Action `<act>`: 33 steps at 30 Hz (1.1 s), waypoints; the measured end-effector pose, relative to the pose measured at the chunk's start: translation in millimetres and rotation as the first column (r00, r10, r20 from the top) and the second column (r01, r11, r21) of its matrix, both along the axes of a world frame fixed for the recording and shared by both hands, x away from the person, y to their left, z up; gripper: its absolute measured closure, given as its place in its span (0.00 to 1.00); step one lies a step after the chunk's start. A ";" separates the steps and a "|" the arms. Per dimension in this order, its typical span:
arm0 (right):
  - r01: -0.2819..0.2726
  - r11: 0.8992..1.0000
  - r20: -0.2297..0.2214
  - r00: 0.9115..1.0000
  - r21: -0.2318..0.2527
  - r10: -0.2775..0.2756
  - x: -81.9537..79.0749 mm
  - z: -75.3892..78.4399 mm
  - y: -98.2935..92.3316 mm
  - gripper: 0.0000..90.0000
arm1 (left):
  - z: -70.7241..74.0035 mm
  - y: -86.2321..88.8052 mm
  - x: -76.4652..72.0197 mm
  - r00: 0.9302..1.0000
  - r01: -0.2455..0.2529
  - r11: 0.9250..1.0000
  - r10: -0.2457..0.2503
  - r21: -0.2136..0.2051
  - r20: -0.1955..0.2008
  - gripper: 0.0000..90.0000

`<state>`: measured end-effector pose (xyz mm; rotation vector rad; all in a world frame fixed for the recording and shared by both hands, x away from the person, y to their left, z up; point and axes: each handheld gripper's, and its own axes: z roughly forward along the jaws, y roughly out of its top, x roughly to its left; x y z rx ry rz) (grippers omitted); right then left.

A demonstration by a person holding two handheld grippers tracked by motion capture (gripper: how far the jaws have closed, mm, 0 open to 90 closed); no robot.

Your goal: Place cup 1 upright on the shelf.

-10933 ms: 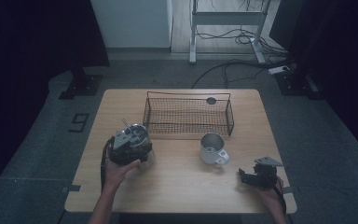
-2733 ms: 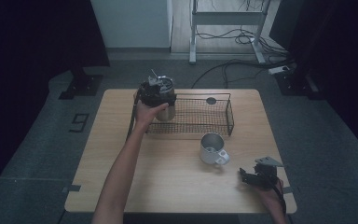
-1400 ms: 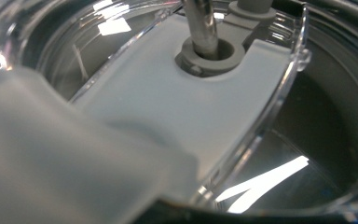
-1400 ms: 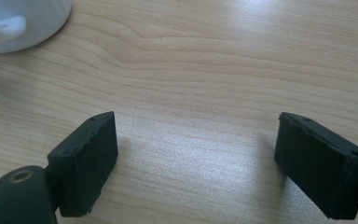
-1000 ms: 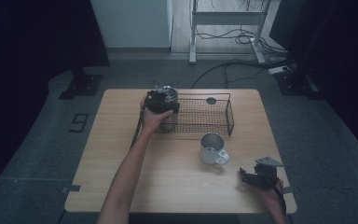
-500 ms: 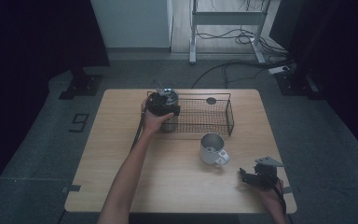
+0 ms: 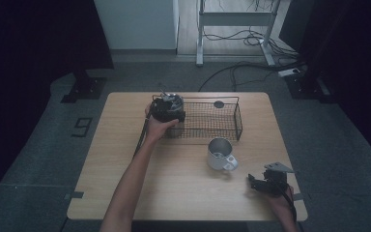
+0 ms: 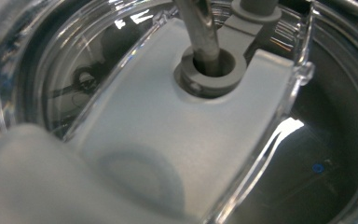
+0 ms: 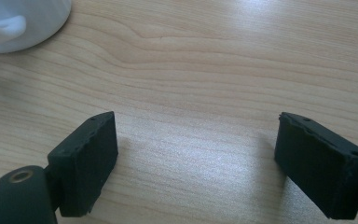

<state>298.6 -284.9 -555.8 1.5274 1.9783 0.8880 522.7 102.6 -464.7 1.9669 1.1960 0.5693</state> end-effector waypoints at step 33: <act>0.001 1.000 -0.001 1.000 -0.003 -0.001 -0.1 0.1 0.1 0.14 | 28.1 19.7 -27.5 0.997 0.020 0.998 -0.016 -0.057 0.069 0.01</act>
